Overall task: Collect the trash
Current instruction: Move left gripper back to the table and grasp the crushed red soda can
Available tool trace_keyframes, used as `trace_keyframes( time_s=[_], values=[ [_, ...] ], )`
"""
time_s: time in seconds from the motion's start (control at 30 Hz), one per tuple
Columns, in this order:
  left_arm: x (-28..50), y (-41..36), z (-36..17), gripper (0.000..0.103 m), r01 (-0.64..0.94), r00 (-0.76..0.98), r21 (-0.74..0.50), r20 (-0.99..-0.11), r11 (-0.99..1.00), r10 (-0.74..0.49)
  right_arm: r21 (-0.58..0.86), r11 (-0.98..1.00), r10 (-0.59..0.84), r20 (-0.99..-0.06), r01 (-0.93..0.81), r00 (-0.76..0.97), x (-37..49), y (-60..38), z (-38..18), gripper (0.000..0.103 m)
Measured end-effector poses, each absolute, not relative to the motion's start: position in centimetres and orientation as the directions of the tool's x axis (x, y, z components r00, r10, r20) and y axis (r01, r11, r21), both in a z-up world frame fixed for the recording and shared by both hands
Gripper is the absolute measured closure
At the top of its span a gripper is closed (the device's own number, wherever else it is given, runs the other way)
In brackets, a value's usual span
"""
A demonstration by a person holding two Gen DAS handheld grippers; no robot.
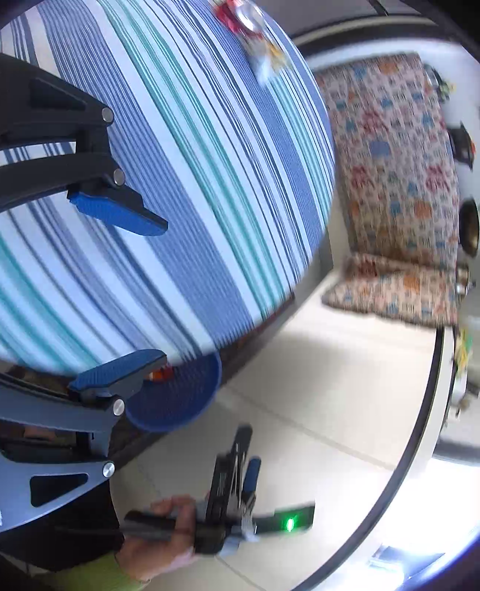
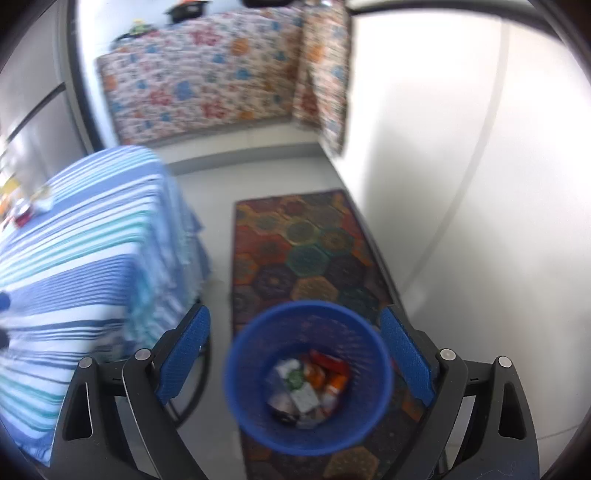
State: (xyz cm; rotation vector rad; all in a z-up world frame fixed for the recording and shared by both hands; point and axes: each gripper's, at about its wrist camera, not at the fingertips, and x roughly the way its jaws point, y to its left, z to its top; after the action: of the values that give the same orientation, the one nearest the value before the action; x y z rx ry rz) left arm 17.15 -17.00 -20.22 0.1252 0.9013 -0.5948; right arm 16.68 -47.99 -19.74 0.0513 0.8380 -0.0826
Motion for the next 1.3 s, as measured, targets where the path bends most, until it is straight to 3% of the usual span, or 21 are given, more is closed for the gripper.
trace_keyframes(
  time_s=[0.17,0.37,0.6,0.93,1.0,1.17,1.3],
  values=[
    [18.6,-9.0,-20.9,0.038,0.430,0.521,-0.086,-0.789,0.899,-0.325,0.048,0.990,0.124,-0.722,-0.129,0.681,16.9,-37.6,-18.2,0.008],
    [22.0,-1.0,-22.0,0.038,0.354,0.530,-0.074,-0.805,0.932,-0.265,0.125,0.939,0.299,-0.757,-0.321,0.581,20.3,-24.7,-19.2,0.007],
    [26.0,4.5,-22.6,0.038,0.338,0.550,-0.024,-0.806,0.941,-0.218,0.095,0.910,0.312,-0.798,-0.403,0.516,24.0,-15.5,-22.3,0.007],
    [34.3,9.9,-23.1,0.036,0.301,0.575,-0.062,-0.784,0.951,-0.233,0.034,0.914,0.264,-0.806,-0.404,0.530,24.5,-13.9,-22.9,0.000],
    [35.9,9.8,-23.2,0.032,0.351,0.564,-0.024,-0.792,0.936,-0.232,0.034,0.915,0.263,-0.806,-0.403,0.530,24.5,-13.8,-22.9,0.000],
    [38.8,9.1,-23.7,0.002,0.446,0.515,0.003,-0.819,0.895,-0.253,0.033,0.915,0.262,-0.807,-0.402,0.530,24.6,-13.9,-23.0,0.000],
    [40.5,8.9,-23.8,0.000,0.461,0.501,0.000,-0.825,0.887,-0.261,0.033,0.915,0.261,-0.808,-0.402,0.529,24.6,-13.9,-23.0,0.000]
  ],
)
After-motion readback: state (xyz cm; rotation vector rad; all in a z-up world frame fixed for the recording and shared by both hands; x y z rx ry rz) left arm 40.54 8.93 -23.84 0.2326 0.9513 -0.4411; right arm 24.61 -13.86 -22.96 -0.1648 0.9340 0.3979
